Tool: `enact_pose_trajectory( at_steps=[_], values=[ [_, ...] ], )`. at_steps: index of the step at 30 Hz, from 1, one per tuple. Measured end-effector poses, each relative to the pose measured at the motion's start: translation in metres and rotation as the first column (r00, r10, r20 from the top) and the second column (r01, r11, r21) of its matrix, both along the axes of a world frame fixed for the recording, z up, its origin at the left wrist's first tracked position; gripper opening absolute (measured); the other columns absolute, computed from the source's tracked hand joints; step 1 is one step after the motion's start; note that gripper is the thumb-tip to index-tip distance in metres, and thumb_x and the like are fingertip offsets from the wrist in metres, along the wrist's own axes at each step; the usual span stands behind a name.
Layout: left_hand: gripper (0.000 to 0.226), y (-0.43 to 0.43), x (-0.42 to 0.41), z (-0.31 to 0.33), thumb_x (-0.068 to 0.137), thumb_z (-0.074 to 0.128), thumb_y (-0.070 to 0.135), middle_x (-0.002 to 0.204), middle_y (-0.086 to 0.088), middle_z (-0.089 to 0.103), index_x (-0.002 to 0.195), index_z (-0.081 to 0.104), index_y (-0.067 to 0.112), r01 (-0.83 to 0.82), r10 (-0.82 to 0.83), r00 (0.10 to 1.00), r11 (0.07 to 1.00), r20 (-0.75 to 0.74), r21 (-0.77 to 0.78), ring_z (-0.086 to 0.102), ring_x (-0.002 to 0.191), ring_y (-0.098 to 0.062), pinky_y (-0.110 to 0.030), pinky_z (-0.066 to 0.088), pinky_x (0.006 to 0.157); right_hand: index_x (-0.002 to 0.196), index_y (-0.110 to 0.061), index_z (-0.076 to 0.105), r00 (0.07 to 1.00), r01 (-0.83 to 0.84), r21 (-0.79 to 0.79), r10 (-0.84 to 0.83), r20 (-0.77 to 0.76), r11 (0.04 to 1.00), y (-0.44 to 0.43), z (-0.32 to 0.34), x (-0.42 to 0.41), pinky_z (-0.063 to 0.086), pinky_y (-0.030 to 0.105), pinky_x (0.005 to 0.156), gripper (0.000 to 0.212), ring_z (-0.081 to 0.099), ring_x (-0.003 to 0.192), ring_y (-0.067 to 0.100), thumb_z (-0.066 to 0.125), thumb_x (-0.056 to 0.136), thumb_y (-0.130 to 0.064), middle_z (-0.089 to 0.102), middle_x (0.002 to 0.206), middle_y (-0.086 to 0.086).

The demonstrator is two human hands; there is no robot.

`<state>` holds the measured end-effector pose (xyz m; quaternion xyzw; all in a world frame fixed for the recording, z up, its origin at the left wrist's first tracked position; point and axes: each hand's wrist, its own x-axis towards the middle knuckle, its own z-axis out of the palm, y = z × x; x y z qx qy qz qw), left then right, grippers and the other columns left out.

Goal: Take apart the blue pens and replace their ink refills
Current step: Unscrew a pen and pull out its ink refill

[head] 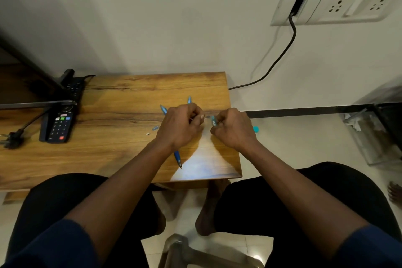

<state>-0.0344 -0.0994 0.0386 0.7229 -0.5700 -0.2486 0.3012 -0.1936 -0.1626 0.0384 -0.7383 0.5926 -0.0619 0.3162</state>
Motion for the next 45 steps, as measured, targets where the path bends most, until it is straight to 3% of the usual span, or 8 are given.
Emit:
enact_pose_trajectory(
  at_steps=[2,5,9,14,18,28,38,45],
  values=[
    [0.006,-0.002,0.002,0.005,0.100,0.068,0.017,0.088,0.002,0.078,0.101,0.075,0.016,-0.079,0.077,0.965,0.997,-0.249,0.002,0.077,0.075,-0.011,-0.034,0.064,0.074,0.108,-0.022,0.076,0.999,0.016,0.004,-0.016,0.052,1.000,-0.002,0.003,0.000,0.060,0.040,0.086,0.031,0.068,0.100,0.020,0.081,0.079,-0.029,0.074,0.109,-0.001],
    [0.009,-0.002,0.004,0.013,0.095,0.076,0.010,0.089,-0.009,0.077,0.105,0.075,0.011,-0.146,0.123,0.887,0.989,-0.446,-0.018,0.078,0.080,-0.019,-0.034,0.065,0.076,0.107,-0.022,0.078,0.987,0.007,0.018,-0.010,0.159,1.000,-0.002,0.011,0.000,0.060,0.039,0.084,0.026,0.070,0.091,0.017,0.079,0.081,-0.025,0.076,0.097,-0.003],
    [0.016,-0.002,0.010,0.021,0.092,0.078,0.005,0.088,-0.009,0.075,0.107,0.077,0.010,-0.201,0.152,0.796,0.979,-0.586,-0.019,0.076,0.083,-0.015,-0.023,0.061,0.070,0.095,-0.024,0.079,0.955,-0.022,0.046,0.007,0.297,0.999,-0.001,0.019,0.002,0.061,0.038,0.080,0.016,0.070,0.077,0.010,0.074,0.083,-0.015,0.074,0.078,-0.009],
    [0.013,-0.003,0.021,0.027,0.089,0.079,0.004,0.079,-0.002,0.076,0.099,0.079,0.012,-0.197,0.142,0.728,0.980,-0.671,-0.007,0.074,0.080,-0.014,-0.027,0.063,0.073,0.101,-0.029,0.078,0.891,-0.081,0.032,0.057,0.451,0.996,0.001,0.021,0.005,0.062,0.037,0.084,0.020,0.071,0.085,0.006,0.074,0.089,-0.014,0.075,0.086,-0.011],
    [0.018,0.000,0.027,0.027,0.089,0.079,0.003,0.089,-0.005,0.081,0.104,0.080,0.012,-0.179,0.132,0.706,0.984,-0.696,0.006,0.078,0.090,-0.020,-0.035,0.064,0.082,0.101,-0.034,0.076,0.871,-0.102,0.015,0.082,0.484,0.995,0.001,0.019,0.006,0.061,0.033,0.081,0.018,0.071,0.084,0.005,0.072,0.094,-0.018,0.075,0.085,-0.013],
    [0.017,0.005,0.031,0.028,0.089,0.078,-0.001,0.091,-0.015,0.080,0.106,0.077,0.000,-0.191,0.114,0.735,0.981,-0.668,-0.043,0.080,0.086,-0.026,-0.029,0.064,0.073,0.112,-0.027,0.077,0.868,-0.120,-0.015,0.112,0.483,0.993,0.003,0.021,0.010,0.059,0.039,0.076,0.021,0.070,0.080,0.014,0.069,0.097,-0.016,0.074,0.083,-0.010],
    [0.015,0.006,0.035,0.029,0.085,0.082,0.001,0.095,-0.017,0.079,0.100,0.077,0.003,-0.158,0.126,0.714,0.987,-0.689,0.018,0.078,0.087,-0.025,-0.035,0.066,0.078,0.117,-0.024,0.077,0.870,-0.158,-0.045,0.161,0.466,0.986,0.002,0.019,0.010,0.051,0.016,0.073,0.024,0.067,0.088,0.002,0.068,0.097,-0.015,0.075,0.099,-0.011],
    [0.015,0.006,0.033,0.030,0.087,0.081,0.001,0.095,-0.017,0.080,0.101,0.079,0.001,-0.161,0.114,0.720,0.987,-0.685,-0.005,0.078,0.088,-0.026,-0.033,0.065,0.076,0.115,-0.021,0.078,0.839,-0.143,-0.007,0.125,0.529,0.990,0.003,0.022,0.009,0.059,0.031,0.079,0.022,0.069,0.086,0.005,0.069,0.097,-0.014,0.076,0.094,-0.009]
  ],
)
